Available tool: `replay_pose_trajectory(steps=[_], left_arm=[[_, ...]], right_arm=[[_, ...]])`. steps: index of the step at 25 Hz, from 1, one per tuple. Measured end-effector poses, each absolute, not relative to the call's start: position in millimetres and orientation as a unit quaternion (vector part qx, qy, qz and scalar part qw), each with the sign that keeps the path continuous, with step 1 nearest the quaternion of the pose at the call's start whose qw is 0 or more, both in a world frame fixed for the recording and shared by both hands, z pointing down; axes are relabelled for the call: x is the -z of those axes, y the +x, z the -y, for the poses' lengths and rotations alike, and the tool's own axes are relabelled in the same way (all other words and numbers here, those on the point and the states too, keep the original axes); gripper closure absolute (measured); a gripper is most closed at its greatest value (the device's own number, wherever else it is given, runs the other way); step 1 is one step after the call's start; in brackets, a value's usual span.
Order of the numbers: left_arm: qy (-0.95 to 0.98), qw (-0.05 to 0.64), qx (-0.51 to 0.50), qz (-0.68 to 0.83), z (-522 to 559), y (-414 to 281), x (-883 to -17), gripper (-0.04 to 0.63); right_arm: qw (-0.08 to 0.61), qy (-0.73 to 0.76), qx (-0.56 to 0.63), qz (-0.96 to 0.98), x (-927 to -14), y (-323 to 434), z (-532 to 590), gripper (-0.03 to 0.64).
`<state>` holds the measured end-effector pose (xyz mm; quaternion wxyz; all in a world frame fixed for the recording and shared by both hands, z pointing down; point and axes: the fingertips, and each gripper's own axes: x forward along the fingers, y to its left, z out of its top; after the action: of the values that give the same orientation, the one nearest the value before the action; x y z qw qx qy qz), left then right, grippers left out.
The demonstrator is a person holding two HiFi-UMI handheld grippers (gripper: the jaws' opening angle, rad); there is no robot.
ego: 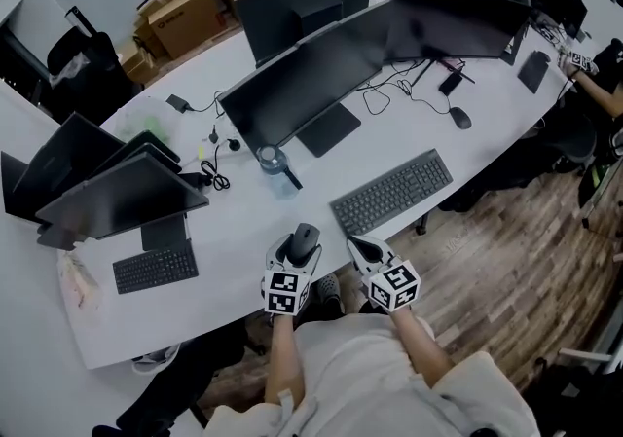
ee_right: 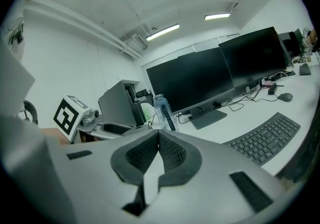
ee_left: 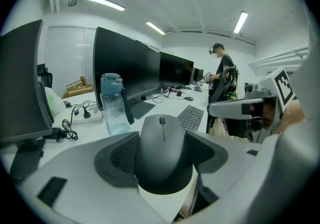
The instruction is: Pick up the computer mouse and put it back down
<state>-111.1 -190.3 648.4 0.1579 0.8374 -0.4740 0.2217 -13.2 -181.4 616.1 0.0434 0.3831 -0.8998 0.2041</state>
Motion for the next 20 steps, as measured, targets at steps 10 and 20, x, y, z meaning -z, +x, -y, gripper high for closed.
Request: replay_pose_trajectory(steps=[10,20], left_arm=[[0.856,0.159,-0.244,0.427,233.5,-111.9,-666.8,0.299],[0.873,0.163,-0.292,0.355,274.6,-107.8,-719.8,0.299]], right_arm=[[0.051,0.442,-0.203,0.872,-618.9,-1.3,214.2,0.609],[0.096,0.472,-0.219,0.849,-641.6,15.0,226.4,0.609]])
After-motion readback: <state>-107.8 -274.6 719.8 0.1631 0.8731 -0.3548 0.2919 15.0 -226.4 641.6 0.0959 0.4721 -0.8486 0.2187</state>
